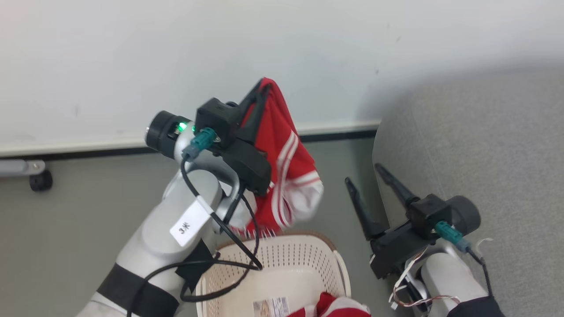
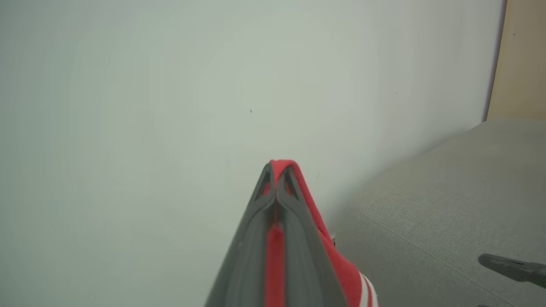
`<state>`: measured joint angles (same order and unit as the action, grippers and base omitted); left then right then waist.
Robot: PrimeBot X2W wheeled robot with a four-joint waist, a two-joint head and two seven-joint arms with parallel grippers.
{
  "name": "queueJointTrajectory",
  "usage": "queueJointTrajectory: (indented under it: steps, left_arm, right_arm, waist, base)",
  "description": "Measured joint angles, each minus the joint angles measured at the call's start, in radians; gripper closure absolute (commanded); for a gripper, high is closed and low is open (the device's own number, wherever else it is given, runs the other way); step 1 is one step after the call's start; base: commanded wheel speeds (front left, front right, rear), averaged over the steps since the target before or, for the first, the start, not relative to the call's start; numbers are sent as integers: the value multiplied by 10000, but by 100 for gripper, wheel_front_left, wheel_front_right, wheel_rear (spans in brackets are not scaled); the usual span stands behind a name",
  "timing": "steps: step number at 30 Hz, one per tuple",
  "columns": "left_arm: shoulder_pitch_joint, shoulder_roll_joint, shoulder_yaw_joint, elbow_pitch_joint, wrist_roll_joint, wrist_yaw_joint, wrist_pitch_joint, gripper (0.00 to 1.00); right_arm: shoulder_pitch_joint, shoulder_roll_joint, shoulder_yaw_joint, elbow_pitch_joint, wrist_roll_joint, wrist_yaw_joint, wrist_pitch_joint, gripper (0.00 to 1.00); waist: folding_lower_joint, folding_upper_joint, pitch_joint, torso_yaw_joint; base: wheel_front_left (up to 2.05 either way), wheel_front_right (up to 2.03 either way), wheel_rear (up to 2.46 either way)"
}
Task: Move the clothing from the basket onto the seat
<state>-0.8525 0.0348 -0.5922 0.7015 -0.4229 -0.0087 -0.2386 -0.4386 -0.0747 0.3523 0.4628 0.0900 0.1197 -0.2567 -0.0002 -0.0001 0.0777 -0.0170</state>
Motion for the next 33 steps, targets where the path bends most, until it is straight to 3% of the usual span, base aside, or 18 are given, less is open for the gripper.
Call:
queueJointTrajectory:
  steps: [11, 20, 21, 23, 24, 33]
  left_arm:
    - [551, 10, -1569, -1647, -888, 560, 441, 100]
    - [577, 31, -2008, -2389, -1344, 878, 727, 100]
    - [577, 36, -2008, -2403, -1371, 882, 756, 100]
    - [577, 38, -2004, -2420, -1381, 894, 798, 100]
    - [577, 35, -1998, -2429, -1381, 895, 800, 100]
    - [1098, 255, -1569, -2280, -1475, 1066, 932, 100]
  right_arm:
    - [177, 81, 1325, 895, 466, 48, 0, 0]
    - [-871, 94, 2073, 2197, 796, 50, 0, 0]
    - [-994, 98, 2132, 2289, 876, 50, 0, 36]
    - [-1203, 98, 2268, 2516, 955, 50, 0, 67]
    - [-1286, 94, 2339, 2608, 959, 50, 0, 100]
    - [-1978, 54, 2748, 2867, 1256, 50, 0, 100]
  waist:
    - [0, 0, -1181, 295]
    - [2, 2, -1301, 750]
    - [2, 2, -1297, 772]
    - [2, 1, -1280, 803]
    - [2, 2, -1270, 813]
    - [2, 2, -1145, 630]
  base:
    - [0, 0, 0]
    - [0, 0, 0]
    - [0, 0, 0]
    - [0, 0, 0]
    - [0, 0, 0]
    - [0, 0, 0]
